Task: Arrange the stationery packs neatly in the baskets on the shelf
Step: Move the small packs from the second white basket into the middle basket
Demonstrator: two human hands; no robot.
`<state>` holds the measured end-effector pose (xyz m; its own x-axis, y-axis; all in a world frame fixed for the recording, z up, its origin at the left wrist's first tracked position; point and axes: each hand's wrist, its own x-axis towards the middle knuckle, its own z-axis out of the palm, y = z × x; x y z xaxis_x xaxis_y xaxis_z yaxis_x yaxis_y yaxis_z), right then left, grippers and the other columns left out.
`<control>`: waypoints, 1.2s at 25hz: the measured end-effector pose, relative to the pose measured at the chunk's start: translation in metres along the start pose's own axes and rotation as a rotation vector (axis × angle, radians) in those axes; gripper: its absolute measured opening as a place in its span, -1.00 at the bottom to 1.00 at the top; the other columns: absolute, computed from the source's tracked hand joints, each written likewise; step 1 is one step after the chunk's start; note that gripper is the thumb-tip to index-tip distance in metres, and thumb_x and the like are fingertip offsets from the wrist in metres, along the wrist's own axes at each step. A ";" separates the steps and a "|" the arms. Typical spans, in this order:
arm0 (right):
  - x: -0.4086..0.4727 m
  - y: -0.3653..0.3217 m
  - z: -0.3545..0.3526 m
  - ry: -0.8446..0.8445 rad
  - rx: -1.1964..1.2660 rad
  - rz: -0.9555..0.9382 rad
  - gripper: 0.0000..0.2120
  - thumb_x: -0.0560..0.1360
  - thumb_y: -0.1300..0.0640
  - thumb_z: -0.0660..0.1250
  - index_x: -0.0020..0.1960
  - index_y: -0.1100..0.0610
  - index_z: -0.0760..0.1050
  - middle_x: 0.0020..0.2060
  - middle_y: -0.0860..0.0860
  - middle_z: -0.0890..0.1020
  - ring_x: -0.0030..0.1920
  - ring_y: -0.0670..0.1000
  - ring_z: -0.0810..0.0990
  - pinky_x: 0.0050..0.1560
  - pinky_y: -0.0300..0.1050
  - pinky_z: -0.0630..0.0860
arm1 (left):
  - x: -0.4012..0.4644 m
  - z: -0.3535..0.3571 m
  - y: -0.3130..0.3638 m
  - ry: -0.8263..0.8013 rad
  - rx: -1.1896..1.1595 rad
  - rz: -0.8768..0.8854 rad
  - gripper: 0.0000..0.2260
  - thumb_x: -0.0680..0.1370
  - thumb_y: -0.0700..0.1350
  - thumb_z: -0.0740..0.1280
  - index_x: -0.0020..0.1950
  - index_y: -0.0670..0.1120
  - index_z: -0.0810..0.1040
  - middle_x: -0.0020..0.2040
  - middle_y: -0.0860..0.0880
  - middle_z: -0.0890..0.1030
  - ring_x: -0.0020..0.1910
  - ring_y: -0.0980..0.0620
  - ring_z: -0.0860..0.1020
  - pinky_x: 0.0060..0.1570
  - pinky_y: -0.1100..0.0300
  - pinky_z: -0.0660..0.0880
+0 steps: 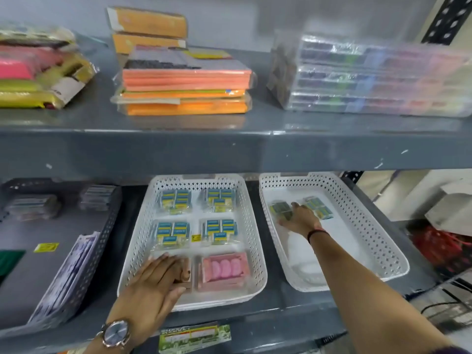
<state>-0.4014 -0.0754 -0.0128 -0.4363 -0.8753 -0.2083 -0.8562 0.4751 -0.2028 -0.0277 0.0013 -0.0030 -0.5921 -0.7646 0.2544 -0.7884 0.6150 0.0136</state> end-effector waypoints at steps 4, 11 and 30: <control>0.009 -0.007 0.012 0.029 0.030 0.038 -0.43 0.39 -0.06 0.29 0.32 0.20 0.36 0.18 0.21 0.56 0.20 0.23 0.51 0.16 0.03 0.49 | -0.001 -0.001 0.004 0.001 -0.021 -0.016 -0.33 0.60 0.11 -0.26 0.06 -0.09 0.64 0.02 -0.02 0.69 0.07 -0.03 0.63 0.38 0.36 -0.14; 0.008 0.000 0.009 0.163 0.077 0.018 -0.51 0.35 0.02 0.39 0.20 0.20 0.40 -0.01 0.22 0.65 0.03 0.23 0.62 -0.05 0.00 0.56 | -0.007 0.002 -0.004 -0.027 -0.016 -0.019 -0.33 0.60 0.10 -0.26 0.02 -0.08 0.65 0.00 -0.02 0.70 0.04 0.00 0.64 0.28 0.24 0.16; -0.049 -0.067 -0.034 0.465 0.602 -0.283 -0.62 0.29 0.20 0.53 0.07 0.18 0.53 -0.18 0.03 0.61 -0.14 0.02 0.61 -0.13 -0.34 0.49 | -0.026 0.004 -0.012 -0.066 -0.058 -0.050 -0.37 0.61 0.07 -0.22 0.08 -0.11 0.63 0.06 -0.04 0.68 0.09 -0.03 0.62 0.25 0.15 0.23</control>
<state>-0.3322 -0.0672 0.0440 -0.4092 -0.8545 0.3200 -0.7133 0.0809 -0.6961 -0.0034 0.0128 -0.0137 -0.5634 -0.8045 0.1882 -0.8074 0.5844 0.0814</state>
